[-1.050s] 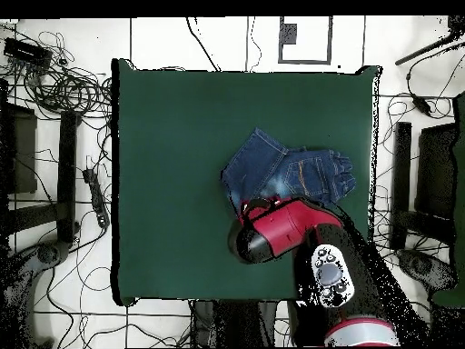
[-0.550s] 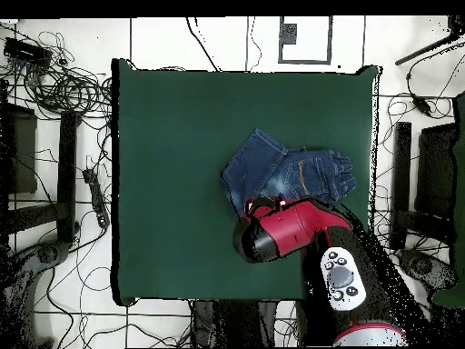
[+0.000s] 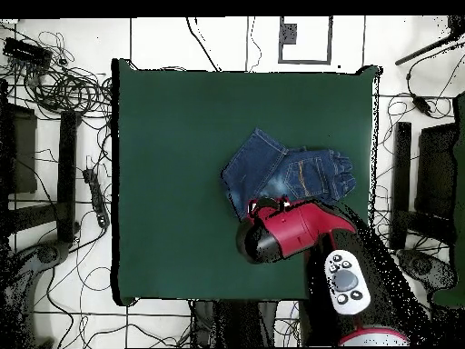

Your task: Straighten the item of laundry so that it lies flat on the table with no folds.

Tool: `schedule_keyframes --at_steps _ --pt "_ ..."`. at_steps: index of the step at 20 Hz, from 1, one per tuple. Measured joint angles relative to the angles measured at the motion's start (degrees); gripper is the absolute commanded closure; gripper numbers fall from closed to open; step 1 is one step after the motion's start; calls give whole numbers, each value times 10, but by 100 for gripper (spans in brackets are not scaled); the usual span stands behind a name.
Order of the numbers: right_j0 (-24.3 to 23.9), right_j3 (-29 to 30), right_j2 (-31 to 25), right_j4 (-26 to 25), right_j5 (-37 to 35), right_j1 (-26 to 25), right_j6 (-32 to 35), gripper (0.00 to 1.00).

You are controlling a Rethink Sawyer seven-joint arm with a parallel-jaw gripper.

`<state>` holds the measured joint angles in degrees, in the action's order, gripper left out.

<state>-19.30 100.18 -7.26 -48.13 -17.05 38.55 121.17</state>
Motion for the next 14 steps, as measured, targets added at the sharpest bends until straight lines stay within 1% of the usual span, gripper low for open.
schedule_keyframes --at_steps 2,6,9,10,13,14 --pt "-5 0 -2 11 -1 5 0 0" --pt "-18 0 -12 52 -10 25 0 0" --pt "-18 0 -12 71 -13 34 0 0" --pt "-17 0 -12 88 -13 41 0 0" --pt "-15 0 -12 106 -13 44 0 0" --pt "-13 0 -12 119 -13 47 0 0"
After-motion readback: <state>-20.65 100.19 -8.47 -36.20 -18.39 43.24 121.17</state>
